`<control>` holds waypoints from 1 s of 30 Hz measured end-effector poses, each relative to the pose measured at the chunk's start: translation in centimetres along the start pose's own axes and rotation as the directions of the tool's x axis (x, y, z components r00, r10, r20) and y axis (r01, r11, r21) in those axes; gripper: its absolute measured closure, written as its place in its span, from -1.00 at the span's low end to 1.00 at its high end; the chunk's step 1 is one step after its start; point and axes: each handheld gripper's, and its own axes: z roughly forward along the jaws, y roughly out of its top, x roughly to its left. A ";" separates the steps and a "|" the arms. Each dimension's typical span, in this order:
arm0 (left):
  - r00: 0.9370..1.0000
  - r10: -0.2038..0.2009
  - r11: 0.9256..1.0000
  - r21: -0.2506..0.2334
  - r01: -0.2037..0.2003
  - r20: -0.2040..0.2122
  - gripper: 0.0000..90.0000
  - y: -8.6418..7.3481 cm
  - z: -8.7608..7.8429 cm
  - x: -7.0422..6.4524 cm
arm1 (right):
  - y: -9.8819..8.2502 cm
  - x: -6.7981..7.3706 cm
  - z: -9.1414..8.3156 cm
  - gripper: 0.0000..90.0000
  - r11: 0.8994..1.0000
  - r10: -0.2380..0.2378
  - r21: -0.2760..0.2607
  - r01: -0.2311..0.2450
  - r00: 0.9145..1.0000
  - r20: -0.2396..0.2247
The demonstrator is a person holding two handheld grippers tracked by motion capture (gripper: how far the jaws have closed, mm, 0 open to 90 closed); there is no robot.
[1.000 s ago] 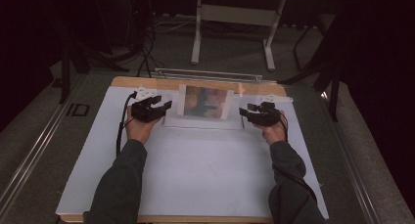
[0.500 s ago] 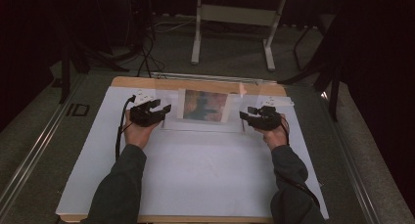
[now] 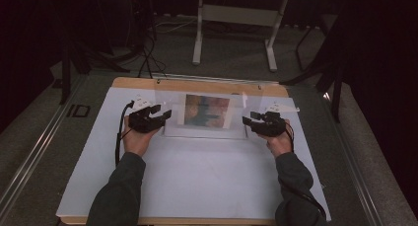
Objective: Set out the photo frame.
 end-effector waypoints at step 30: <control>0.999 -0.039 0.999 0.001 0.039 0.009 0.06 -1.6 -2.8 -1.7 | -1.9 2.0 -1.9 0.13 1.000 0.001 -0.003 -0.001 1.000 -0.023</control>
